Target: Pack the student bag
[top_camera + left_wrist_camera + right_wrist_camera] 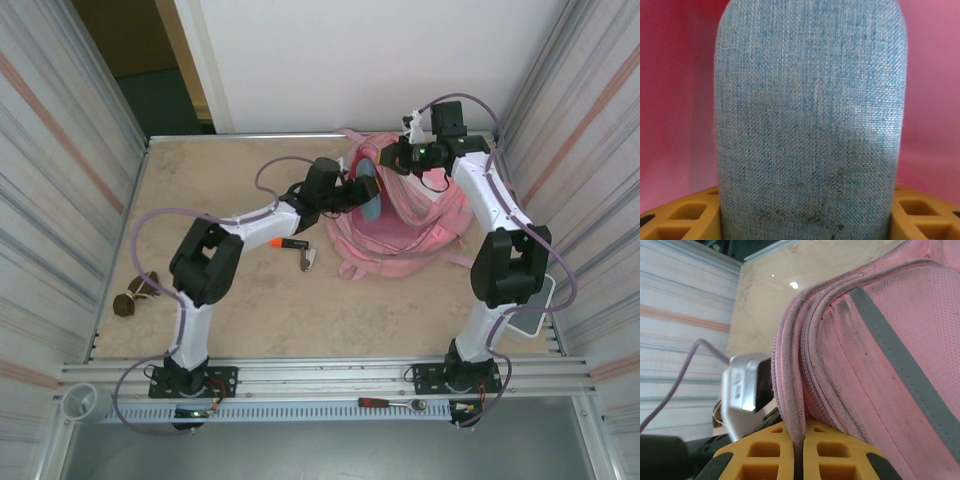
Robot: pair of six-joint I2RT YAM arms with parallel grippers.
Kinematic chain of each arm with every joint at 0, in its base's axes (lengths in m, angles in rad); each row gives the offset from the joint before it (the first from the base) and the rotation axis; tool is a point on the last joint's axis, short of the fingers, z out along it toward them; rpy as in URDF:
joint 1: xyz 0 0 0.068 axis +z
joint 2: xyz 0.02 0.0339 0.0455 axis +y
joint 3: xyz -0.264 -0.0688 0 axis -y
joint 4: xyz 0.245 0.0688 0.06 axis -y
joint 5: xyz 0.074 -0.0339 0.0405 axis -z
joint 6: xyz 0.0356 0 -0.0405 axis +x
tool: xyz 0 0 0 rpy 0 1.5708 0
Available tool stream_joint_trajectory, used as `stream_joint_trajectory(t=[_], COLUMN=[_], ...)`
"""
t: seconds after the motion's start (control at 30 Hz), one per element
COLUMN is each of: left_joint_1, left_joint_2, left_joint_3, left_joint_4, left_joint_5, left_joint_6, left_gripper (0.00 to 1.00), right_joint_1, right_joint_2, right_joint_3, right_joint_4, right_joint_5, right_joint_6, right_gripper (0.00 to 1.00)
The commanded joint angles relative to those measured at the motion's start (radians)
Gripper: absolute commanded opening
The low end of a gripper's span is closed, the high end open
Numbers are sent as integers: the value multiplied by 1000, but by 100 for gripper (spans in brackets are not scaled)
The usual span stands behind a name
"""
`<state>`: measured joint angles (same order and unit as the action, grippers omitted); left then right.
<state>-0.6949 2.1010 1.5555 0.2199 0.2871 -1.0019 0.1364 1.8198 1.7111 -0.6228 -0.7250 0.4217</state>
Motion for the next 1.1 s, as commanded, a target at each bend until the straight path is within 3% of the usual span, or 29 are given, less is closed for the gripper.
stream_joint_trajectory(t=[0.0,0.13,0.27,0.43,0.6,0.77,0.83,0.9,1.0,1.07], left_joint_1=[-2,3,21,34,66,179,246,330,425,460], left_joint_2=[90,202,199,95,-90,-337,-420,-461,-441,-390], left_joint_3=[147,306,293,189,-24,-309,-369,-362,-312,-280], left_joint_4=[-24,-57,-28,-30,14,-26,-170,-394,-616,-670], left_joint_5=[-107,-140,-85,-6,157,245,202,92,-100,-207], left_joint_6=[-47,-19,-7,97,208,427,590,787,1001,1080], left_gripper=[48,60,73,84,86,85,85,86,90,91], right_joint_1=[3,-1,-13,-24,-40,-44,-41,-38,-38,-37], right_joint_2=[-2,12,15,25,25,15,16,21,32,39], right_joint_3=[78,93,89,72,40,-7,-25,-42,-54,-57], right_joint_4=[102,115,115,117,114,103,105,107,114,125], right_joint_5=[-119,-128,-135,-134,-128,-88,-88,-87,-86,-89], right_joint_6=[53,65,61,47,29,-8,-13,-21,-21,-15], right_gripper=[0,0,0,0,0,0,0,0,0,0])
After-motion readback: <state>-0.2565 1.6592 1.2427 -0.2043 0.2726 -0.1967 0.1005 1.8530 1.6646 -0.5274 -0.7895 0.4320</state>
